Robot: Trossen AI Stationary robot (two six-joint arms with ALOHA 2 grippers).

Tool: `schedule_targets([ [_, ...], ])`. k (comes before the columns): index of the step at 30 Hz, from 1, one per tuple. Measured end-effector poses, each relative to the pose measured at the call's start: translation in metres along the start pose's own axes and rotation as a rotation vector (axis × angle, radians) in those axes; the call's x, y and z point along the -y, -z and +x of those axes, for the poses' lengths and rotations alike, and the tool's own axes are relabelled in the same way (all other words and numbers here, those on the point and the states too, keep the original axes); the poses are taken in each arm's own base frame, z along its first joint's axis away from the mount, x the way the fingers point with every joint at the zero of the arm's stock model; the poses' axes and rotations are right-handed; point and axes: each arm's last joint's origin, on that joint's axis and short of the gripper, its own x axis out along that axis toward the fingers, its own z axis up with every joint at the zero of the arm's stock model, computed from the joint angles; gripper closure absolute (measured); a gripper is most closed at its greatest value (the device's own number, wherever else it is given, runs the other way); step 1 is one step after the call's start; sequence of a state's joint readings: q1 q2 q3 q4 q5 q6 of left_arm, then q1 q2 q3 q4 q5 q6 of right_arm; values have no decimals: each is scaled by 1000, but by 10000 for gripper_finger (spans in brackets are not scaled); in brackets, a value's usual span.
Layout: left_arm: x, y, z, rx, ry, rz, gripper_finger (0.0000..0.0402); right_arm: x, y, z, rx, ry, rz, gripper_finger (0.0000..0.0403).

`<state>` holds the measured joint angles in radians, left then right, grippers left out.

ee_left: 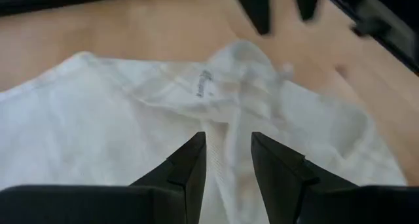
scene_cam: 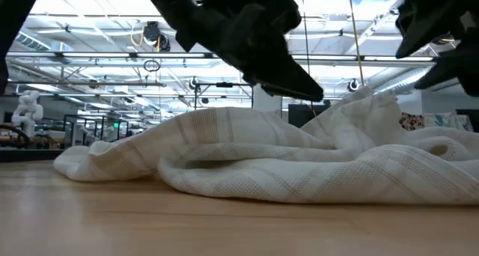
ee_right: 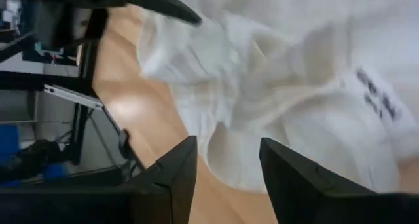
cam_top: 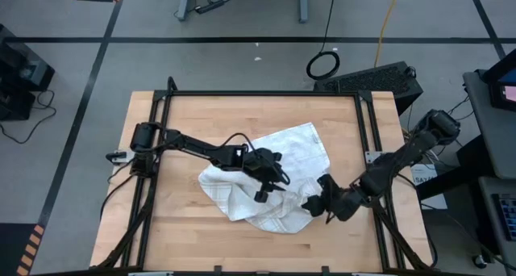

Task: Roll towel
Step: Roll the towel

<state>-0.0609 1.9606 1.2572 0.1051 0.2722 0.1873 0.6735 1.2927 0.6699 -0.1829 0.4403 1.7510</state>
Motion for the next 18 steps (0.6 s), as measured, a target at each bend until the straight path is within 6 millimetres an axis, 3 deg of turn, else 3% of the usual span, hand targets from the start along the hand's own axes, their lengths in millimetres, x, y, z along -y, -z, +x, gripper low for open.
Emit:
schedule_targets([
  [4, -11, -7, -1, 58, 83, 29, 276, -7, 8, 7, 25, 6, -152, 260],
  [7, -13, 3, 6, 26, 115, 16, 276, -10, 14, 18, 27, 34, -257, 265],
  [18, 0, 11, 35, -1, 187, 19, 280, -23, 31, 53, 90, 180, -471, 266],
])
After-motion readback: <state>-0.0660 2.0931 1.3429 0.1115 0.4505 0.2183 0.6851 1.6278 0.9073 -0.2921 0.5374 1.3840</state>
